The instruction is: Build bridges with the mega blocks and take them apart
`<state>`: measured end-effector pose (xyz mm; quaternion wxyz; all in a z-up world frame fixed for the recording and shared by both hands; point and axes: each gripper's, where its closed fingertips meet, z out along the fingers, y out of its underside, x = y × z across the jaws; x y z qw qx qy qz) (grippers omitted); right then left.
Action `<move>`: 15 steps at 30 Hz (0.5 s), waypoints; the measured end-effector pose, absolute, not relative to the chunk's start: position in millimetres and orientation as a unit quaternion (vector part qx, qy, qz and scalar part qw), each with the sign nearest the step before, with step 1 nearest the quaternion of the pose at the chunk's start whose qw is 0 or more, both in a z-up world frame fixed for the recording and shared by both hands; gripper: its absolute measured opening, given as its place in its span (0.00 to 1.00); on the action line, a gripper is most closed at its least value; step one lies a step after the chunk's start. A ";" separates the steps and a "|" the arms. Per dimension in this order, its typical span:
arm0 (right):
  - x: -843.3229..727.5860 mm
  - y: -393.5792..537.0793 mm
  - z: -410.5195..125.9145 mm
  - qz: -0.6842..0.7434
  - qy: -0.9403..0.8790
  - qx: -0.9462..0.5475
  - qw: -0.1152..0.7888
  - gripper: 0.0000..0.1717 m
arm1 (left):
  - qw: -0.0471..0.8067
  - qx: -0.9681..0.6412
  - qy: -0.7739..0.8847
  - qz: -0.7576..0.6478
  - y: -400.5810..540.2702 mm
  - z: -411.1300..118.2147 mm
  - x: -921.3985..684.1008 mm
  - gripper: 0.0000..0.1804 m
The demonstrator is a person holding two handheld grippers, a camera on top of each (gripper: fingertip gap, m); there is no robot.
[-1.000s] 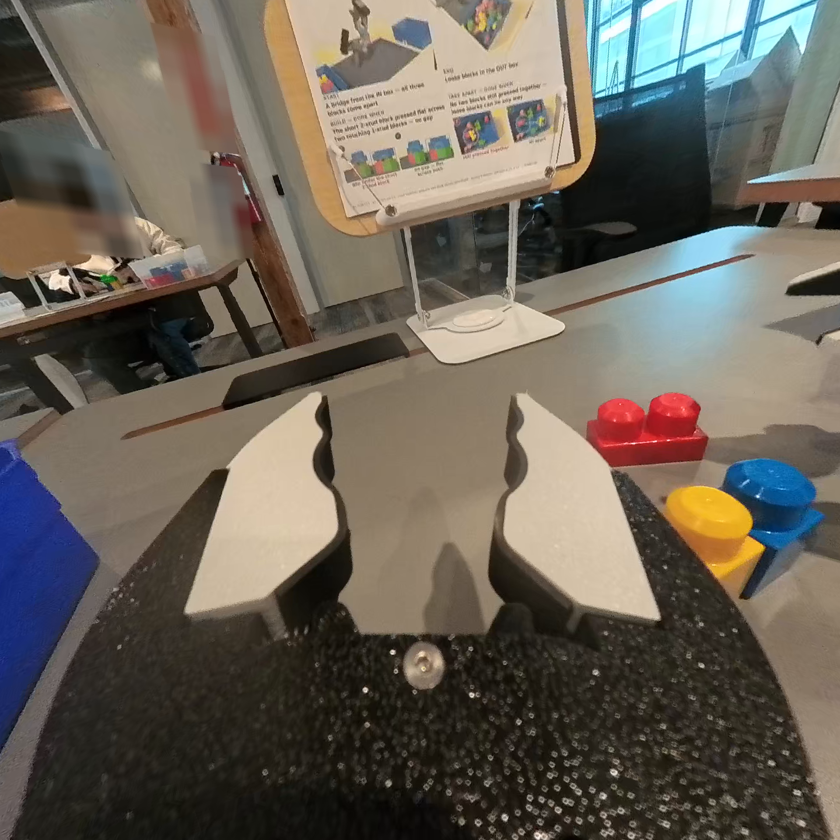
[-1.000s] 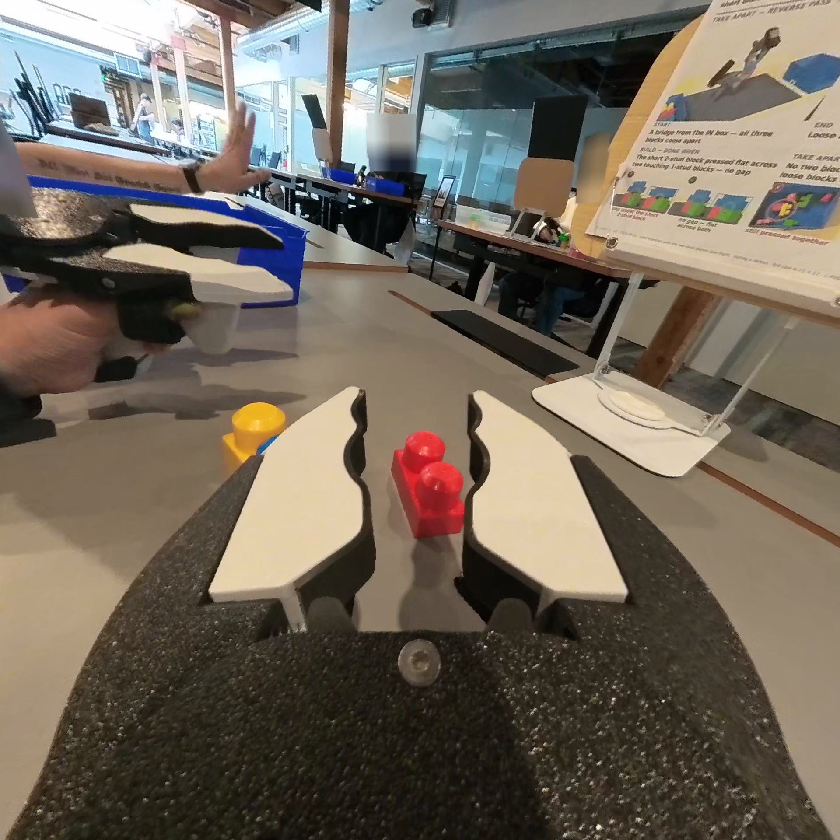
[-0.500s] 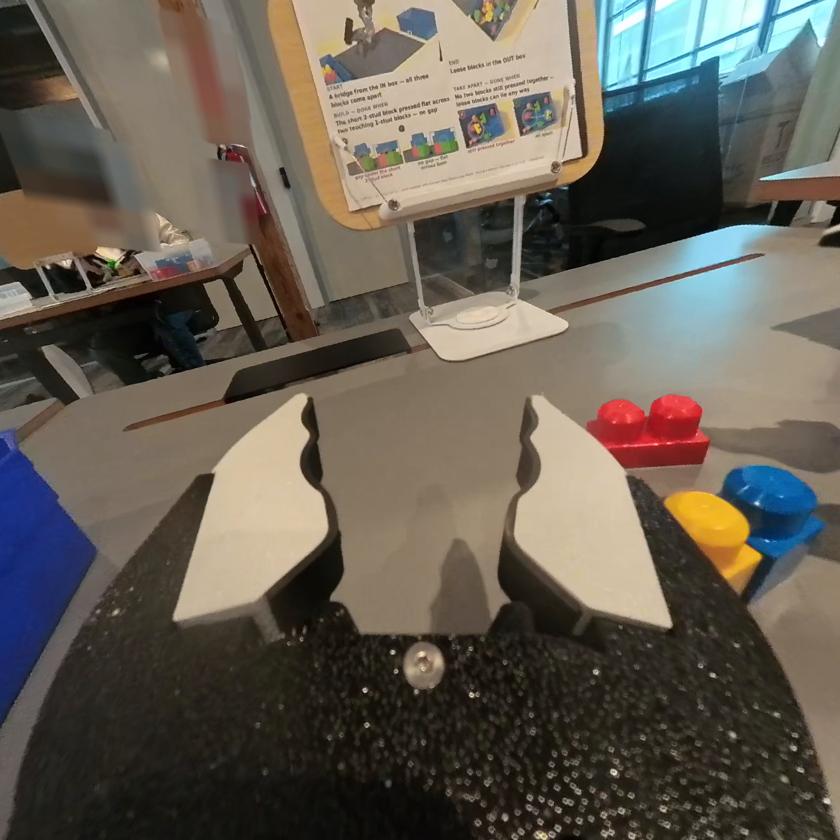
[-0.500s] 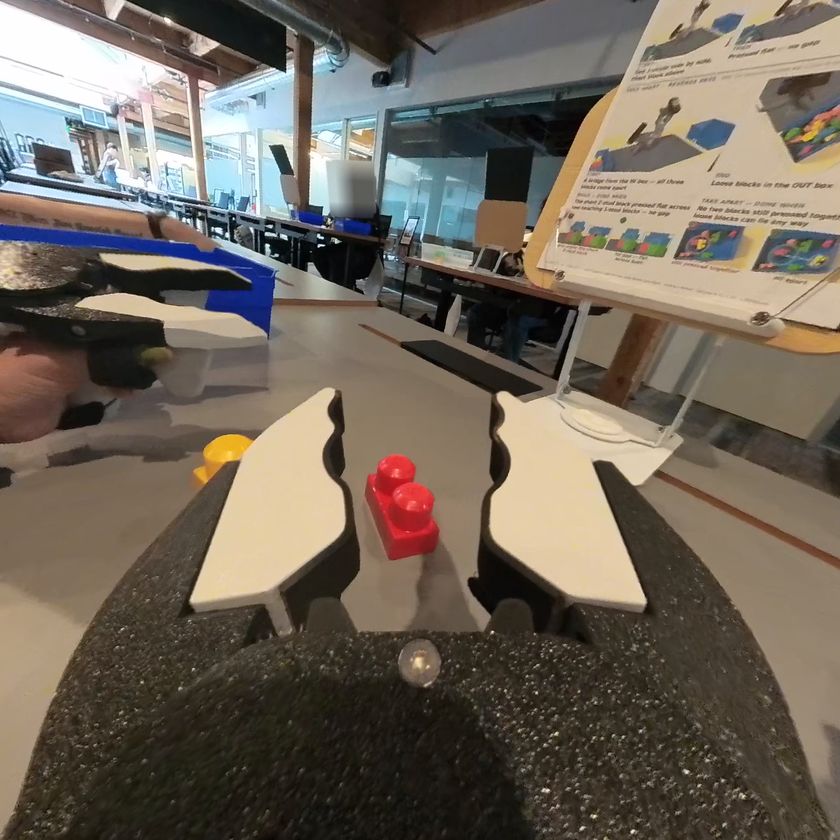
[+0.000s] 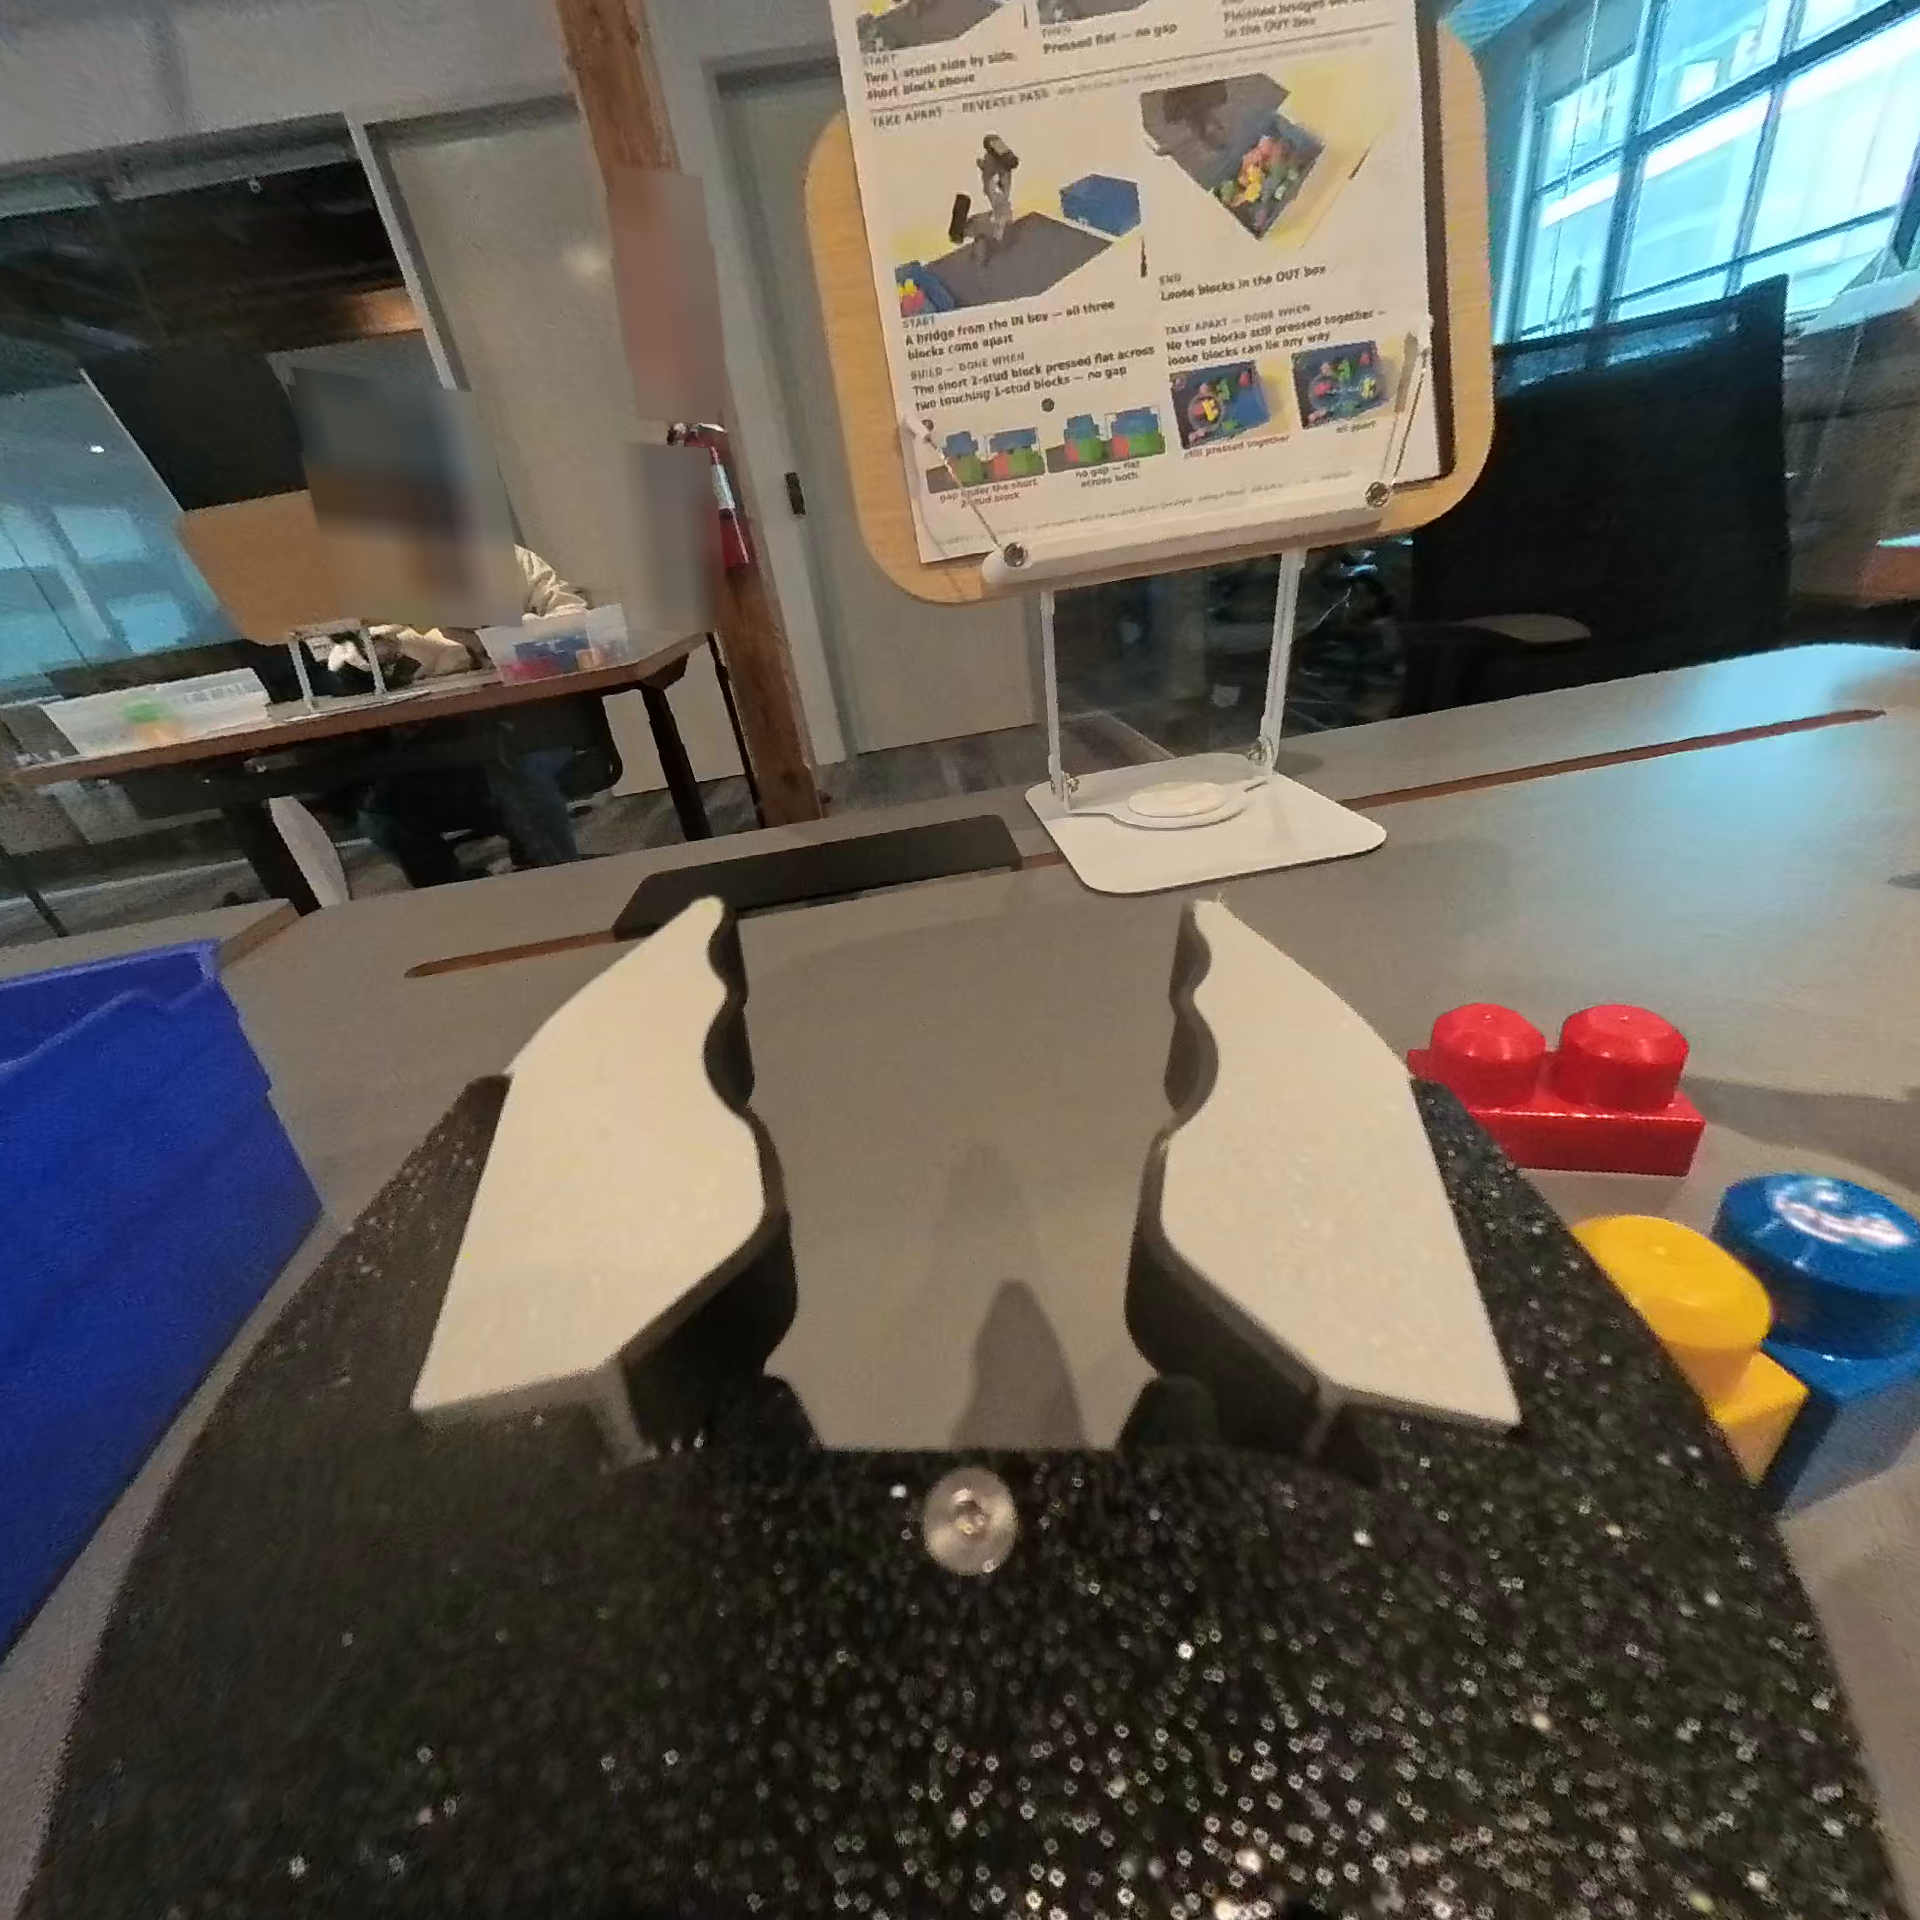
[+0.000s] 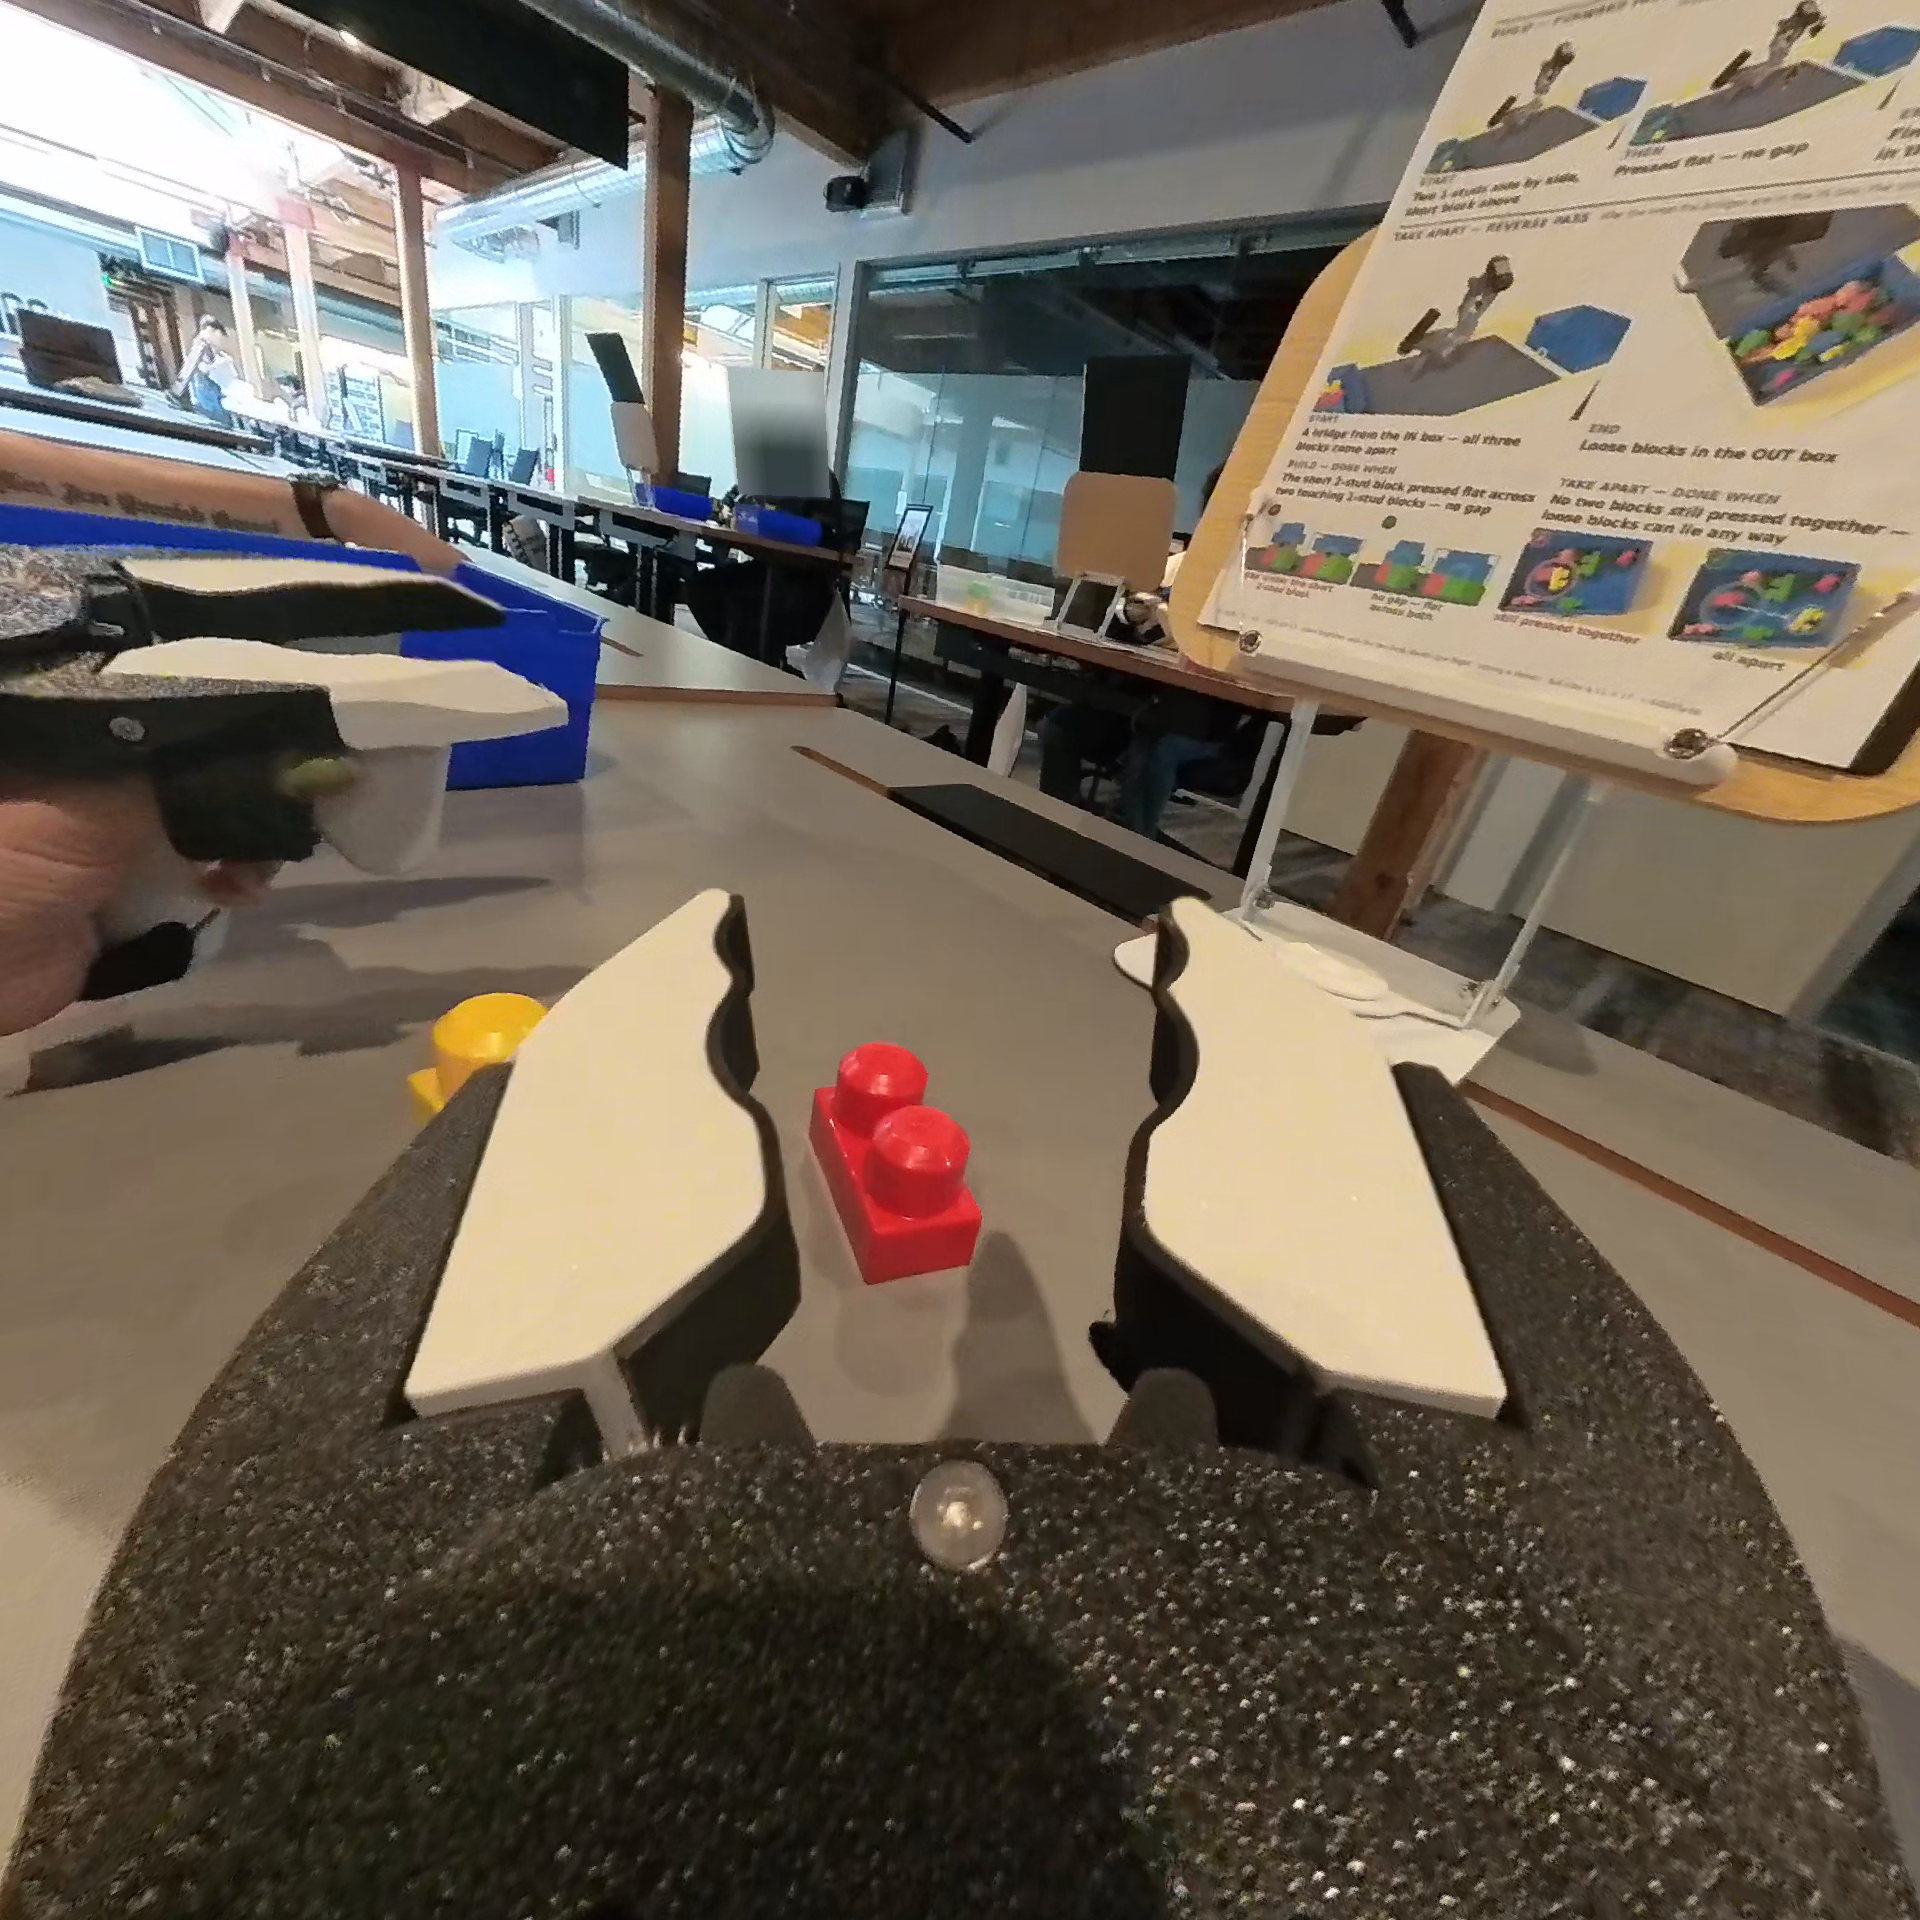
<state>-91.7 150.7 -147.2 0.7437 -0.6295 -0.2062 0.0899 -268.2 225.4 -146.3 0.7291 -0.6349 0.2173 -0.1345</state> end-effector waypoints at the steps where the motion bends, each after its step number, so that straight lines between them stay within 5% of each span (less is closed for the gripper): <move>1: -90.8 150.3 -146.0 0.090 -0.204 -0.628 0.745 0.42 | 0.733 -0.631 0.219 -0.131 224.1 -144.7 -268.0 0.42; 15: -75.7 150.9 -145.9 0.092 -0.168 -0.636 0.748 0.38 | 0.730 -0.632 0.234 -0.111 222.4 -150.6 -263.6 0.36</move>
